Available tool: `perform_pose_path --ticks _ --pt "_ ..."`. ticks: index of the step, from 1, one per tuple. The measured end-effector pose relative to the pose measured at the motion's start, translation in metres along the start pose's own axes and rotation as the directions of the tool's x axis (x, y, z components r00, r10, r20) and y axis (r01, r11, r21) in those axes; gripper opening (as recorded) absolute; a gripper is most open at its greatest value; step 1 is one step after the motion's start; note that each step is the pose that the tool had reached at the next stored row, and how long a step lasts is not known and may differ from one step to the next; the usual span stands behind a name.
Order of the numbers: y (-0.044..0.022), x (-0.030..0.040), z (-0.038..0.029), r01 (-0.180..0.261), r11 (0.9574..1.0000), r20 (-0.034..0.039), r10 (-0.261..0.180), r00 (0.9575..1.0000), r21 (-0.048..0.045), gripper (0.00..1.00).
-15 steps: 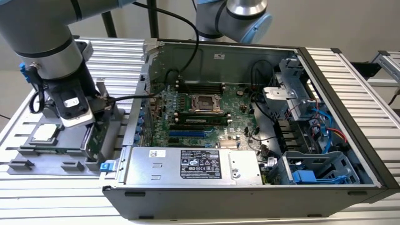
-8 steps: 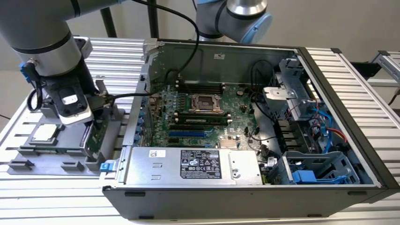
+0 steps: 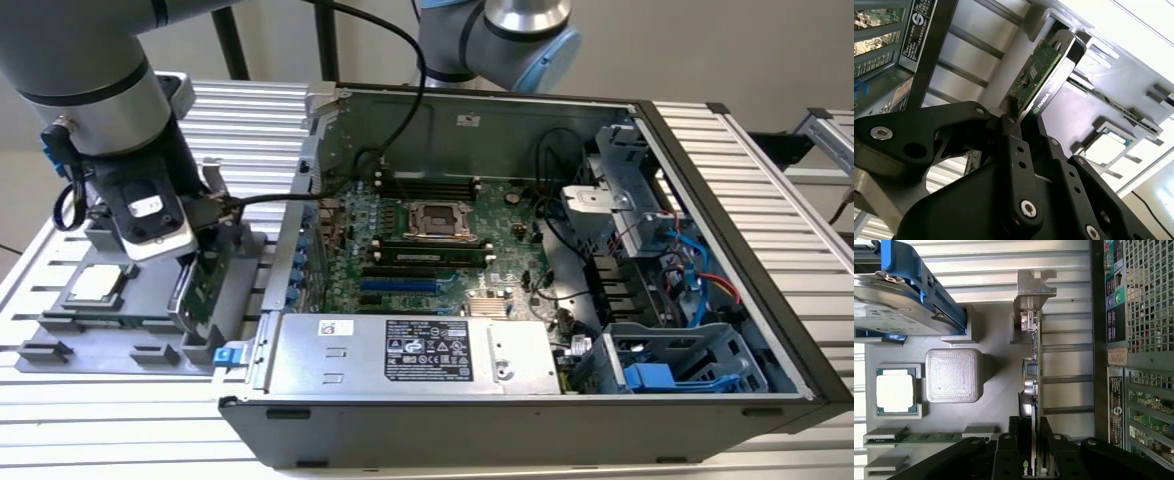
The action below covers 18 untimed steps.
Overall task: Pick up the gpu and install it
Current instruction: 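Pick up the gpu and move the gpu toward the slot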
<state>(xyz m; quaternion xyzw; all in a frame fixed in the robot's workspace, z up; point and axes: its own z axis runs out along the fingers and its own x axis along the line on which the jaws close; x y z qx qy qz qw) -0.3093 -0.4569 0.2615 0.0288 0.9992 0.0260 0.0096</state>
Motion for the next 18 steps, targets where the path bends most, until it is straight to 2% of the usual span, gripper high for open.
perform_pose_path --ticks 8,18 --pt "0.0000 0.0000 -0.0014 0.000 1.0000 -0.0003 0.000 1.0000 0.0003 0.00" --pt "0.0005 -0.0001 -0.0097 0.000 1.0000 -0.0001 0.000 1.0000 0.0000 0.00"
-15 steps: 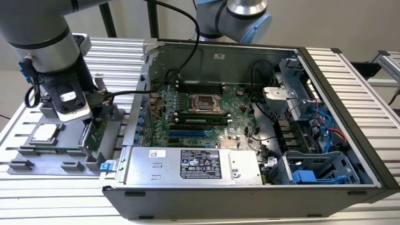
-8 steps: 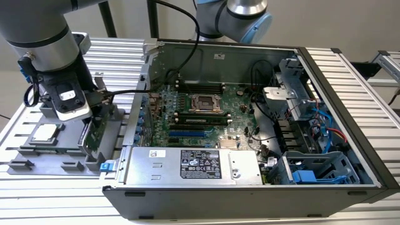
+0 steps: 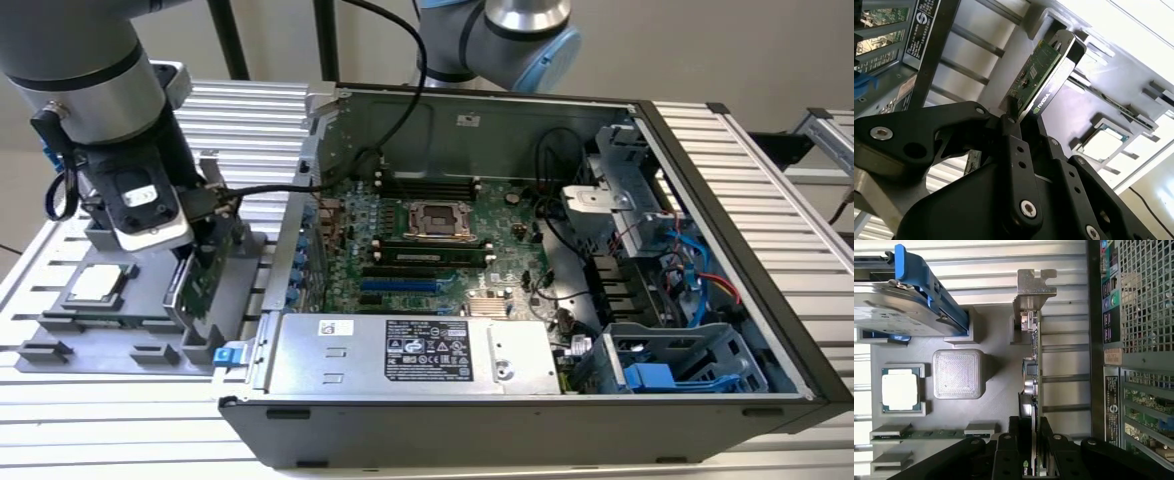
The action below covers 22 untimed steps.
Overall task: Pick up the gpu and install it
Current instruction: 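Pick up the gpu and move the gpu toward the slot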
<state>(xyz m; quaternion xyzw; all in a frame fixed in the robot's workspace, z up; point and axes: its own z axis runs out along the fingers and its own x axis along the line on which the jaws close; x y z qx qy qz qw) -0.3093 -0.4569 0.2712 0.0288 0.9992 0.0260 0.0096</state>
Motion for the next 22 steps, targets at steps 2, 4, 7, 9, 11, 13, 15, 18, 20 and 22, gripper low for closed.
perform_pose_path --ticks 2,4,7,9,11,13,15,18,20,22 --pt "0.0001 0.0000 -0.0019 0.000 1.0000 0.0001 0.000 1.0000 -0.0001 0.00" --pt "0.0002 -0.0001 -0.0037 0.000 1.0000 0.0000 0.000 1.0000 -0.0001 0.00" --pt "0.0004 -0.0001 -0.0066 0.000 1.0000 0.0000 0.000 1.0000 -0.0003 0.00" --pt "0.0005 -0.0002 -0.0087 0.000 1.0000 0.0000 0.000 1.0000 -0.0004 0.00" --pt "0.0005 -0.0002 -0.0107 0.000 1.0000 0.0000 0.000 1.0000 -0.0005 0.00" --pt "0.0007 -0.0003 -0.0126 0.000 1.0000 0.0000 0.000 1.0000 -0.0006 0.00" --pt "0.0008 -0.0003 -0.0148 0.000 1.0000 -0.0001 0.000 1.0000 -0.0007 0.00" --pt "0.0009 -0.0003 -0.0177 0.000 1.0000 -0.0001 0.000 1.0000 -0.0008 0.00" --pt "0.0010 -0.0003 -0.0198 0.000 1.0000 -0.0001 0.000 1.0000 -0.0010 0.00" --pt "0.0012 -0.0004 -0.0221 0.000 1.0000 -0.0001 0.000 1.0000 -0.0012 0.00"
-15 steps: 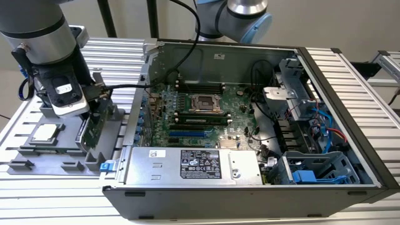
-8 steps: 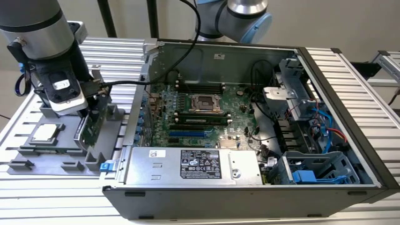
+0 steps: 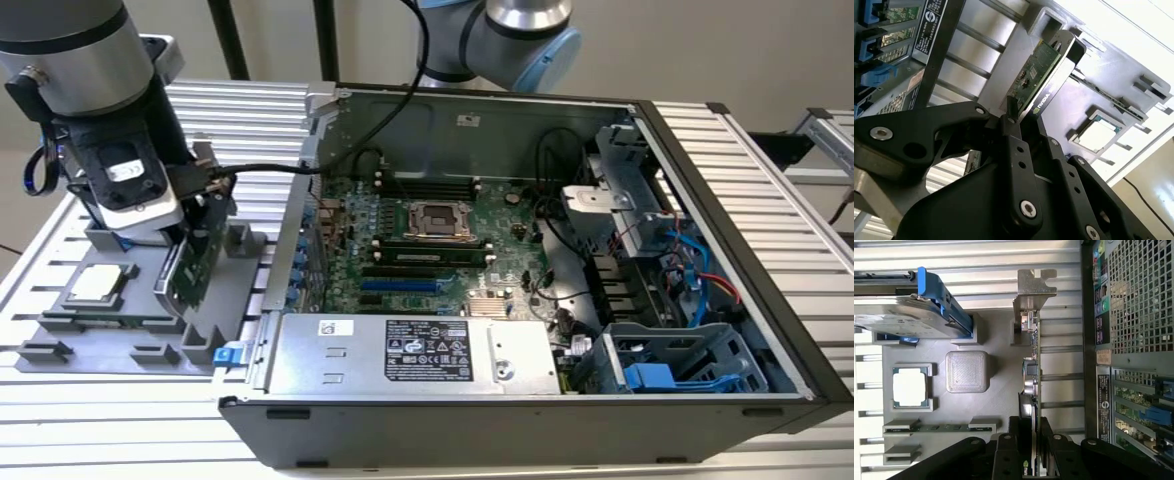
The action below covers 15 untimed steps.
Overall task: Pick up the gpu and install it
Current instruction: 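Pick up the gpu and move the gpu toward the slot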
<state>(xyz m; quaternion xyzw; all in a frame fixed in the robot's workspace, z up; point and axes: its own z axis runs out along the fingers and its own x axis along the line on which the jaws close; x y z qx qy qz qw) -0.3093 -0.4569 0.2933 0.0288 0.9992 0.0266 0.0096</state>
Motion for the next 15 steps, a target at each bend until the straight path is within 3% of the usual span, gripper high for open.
perform_pose_path --ticks 15 --pt "0.0007 -0.0003 -0.0142 0.000 1.0000 -0.0001 0.000 1.0000 -0.0009 0.00"
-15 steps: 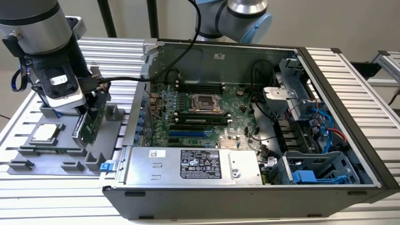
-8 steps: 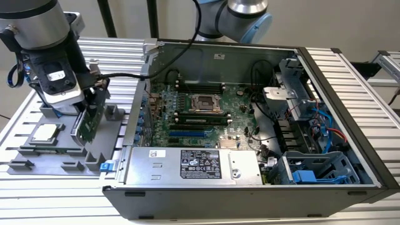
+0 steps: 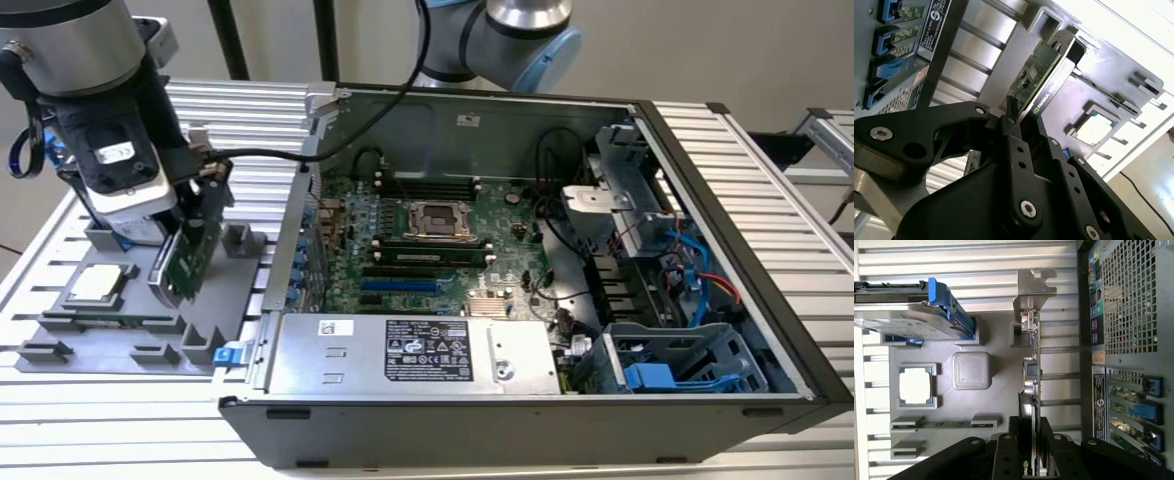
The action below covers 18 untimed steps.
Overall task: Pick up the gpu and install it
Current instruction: 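Pick up the gpu and move the gpu toward the slot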
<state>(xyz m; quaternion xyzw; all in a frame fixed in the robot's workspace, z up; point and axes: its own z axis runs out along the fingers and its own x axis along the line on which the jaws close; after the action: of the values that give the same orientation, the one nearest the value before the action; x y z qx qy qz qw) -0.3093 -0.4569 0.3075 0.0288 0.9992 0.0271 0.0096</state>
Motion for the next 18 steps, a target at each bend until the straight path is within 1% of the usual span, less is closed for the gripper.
perform_pose_path --ticks 10,18 --pt "0.0005 -0.0002 -0.0094 0.000 1.0000 0.0000 0.000 1.0000 -0.0007 0.00" --pt "0.0011 -0.0003 -0.0192 0.000 1.0000 -0.0001 0.000 1.0000 -0.0010 0.00"
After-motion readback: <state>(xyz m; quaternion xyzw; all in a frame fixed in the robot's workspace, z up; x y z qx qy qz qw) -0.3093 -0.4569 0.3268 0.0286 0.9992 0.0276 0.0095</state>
